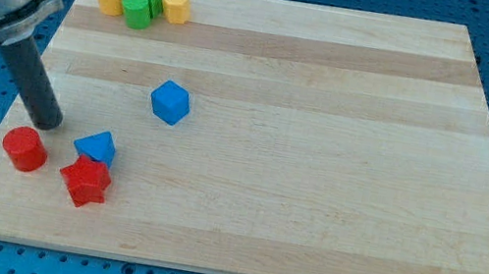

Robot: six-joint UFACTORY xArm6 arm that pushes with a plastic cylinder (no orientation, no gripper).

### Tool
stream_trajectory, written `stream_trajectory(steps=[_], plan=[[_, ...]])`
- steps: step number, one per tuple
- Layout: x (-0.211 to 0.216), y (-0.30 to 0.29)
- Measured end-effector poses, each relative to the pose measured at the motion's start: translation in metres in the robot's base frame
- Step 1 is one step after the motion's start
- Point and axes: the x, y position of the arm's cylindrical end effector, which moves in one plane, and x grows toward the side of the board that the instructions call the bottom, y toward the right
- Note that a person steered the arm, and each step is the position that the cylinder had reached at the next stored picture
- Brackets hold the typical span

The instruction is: Move the blue triangle diagonal to the blue cube

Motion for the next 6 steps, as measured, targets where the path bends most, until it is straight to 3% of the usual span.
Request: stream_trajectory(steps=[2,4,6], plan=[[0.027,0.033],[0.021,0.169],[0.022,0.123]])
